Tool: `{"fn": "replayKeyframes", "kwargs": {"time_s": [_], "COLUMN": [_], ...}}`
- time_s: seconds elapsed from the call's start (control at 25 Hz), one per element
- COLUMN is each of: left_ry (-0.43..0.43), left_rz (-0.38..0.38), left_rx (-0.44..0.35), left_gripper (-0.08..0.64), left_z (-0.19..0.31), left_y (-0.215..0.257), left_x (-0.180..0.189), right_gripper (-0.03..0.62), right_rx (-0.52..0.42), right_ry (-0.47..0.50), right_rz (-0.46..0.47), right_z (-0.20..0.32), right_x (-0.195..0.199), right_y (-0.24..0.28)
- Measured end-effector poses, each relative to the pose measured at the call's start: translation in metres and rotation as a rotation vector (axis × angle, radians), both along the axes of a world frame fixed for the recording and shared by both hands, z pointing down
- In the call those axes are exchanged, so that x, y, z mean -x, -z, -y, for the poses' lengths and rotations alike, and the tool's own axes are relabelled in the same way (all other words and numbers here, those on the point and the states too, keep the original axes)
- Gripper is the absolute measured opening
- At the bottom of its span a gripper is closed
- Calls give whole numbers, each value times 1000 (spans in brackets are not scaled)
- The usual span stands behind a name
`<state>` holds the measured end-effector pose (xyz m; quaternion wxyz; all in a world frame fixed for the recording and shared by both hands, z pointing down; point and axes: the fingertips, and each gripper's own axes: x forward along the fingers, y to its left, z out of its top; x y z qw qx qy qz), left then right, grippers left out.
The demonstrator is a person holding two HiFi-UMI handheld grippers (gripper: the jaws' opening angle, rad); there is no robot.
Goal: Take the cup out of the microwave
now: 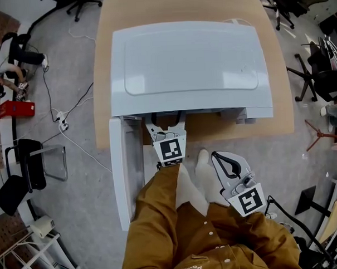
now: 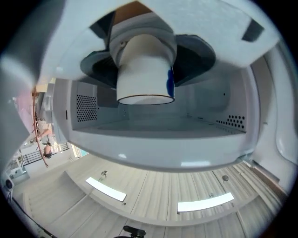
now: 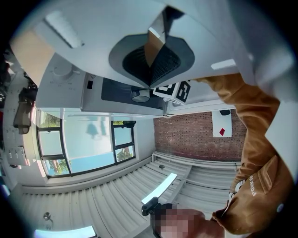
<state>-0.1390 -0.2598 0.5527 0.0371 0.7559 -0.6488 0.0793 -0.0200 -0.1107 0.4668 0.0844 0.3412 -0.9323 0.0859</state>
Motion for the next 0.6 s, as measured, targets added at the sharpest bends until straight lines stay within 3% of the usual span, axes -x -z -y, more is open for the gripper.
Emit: {"fn": "replayKeyframes", "kwargs": {"time_s": [0.2, 0.32, 0.48, 0.6], "left_ry": [-22, -42, -60, -144], "left_rz": [-2, 24, -9, 124], "left_rx": [-47, 0, -85, -86], "left_gripper": [364, 365, 364, 364], "left_z": [-28, -46, -67, -83], "left_y": [11, 13, 39, 58], "left_x": [-7, -14, -24, -37], "right_gripper": [5, 5, 5, 5], "right_rx": [-19, -32, -46, -53], "right_ry": [6, 7, 12, 10], "right_rz": [15, 21, 31, 44], "right_z": [5, 9, 13, 15], "right_x": [1, -1, -4, -9], "right_y": [9, 15, 27, 35]}}
